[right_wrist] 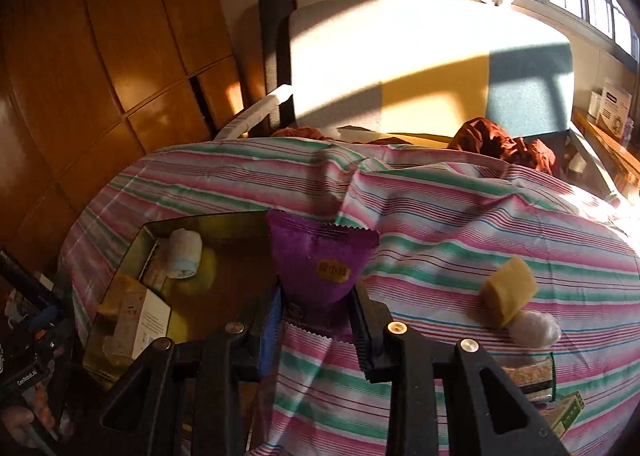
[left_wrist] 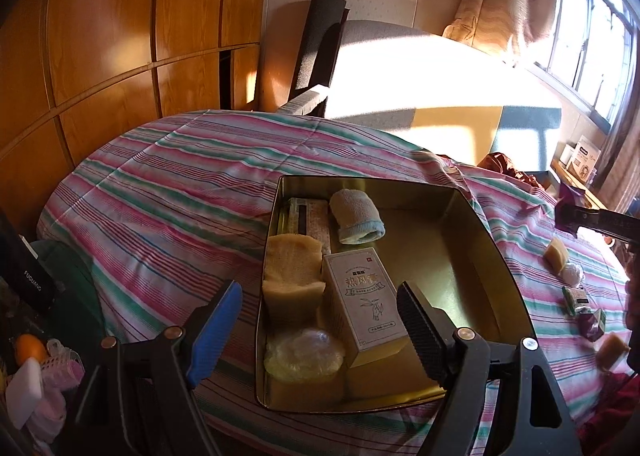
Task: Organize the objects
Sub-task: 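Carry the purple snack packet into the gold tray and open the right tool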
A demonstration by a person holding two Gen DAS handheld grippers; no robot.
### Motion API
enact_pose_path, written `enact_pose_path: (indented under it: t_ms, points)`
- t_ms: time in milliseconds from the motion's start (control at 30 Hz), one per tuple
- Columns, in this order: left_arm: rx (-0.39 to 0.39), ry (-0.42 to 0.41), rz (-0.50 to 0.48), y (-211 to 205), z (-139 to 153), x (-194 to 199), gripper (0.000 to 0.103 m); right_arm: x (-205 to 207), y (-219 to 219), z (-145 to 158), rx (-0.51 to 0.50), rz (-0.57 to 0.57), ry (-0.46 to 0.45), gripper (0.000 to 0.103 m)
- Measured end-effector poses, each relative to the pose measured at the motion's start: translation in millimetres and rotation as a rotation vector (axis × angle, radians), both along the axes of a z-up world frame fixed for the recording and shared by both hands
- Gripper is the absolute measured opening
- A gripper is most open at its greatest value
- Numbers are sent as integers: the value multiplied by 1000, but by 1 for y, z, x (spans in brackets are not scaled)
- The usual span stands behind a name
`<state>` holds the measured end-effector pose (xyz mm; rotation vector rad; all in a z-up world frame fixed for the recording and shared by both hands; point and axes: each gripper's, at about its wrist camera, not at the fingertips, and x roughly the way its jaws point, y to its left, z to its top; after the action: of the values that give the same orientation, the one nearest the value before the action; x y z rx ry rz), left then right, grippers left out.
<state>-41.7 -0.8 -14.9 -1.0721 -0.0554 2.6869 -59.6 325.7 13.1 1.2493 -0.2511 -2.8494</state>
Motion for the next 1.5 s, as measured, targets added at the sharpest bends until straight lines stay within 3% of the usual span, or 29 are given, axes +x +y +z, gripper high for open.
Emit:
enact_pose_path:
  t_ms: [200,400,500,767,933,1500]
  points:
    - [28,-14,31,-19,-6,0,81,-51,-85,-48,-9,158,-138,31]
    - [49,-53,67,-38,-18,-3,81,-88,-129,-104,-38,184,-282,31]
    - [53,-70,79,-45,-24,-4,82,-98,-141,-117,-120,218,-309,32]
    - [59,-80,82,-47,-28,-4,83,-91,-142,-112,-168,217,-275,44]
    - [45,-67,65,-39,-23,0,83,-80,-132,-96,-159,201,-230,44]
    - [-15,-18,7,-15,-11,14,84,-28,-126,-62,33,120,-98,45]
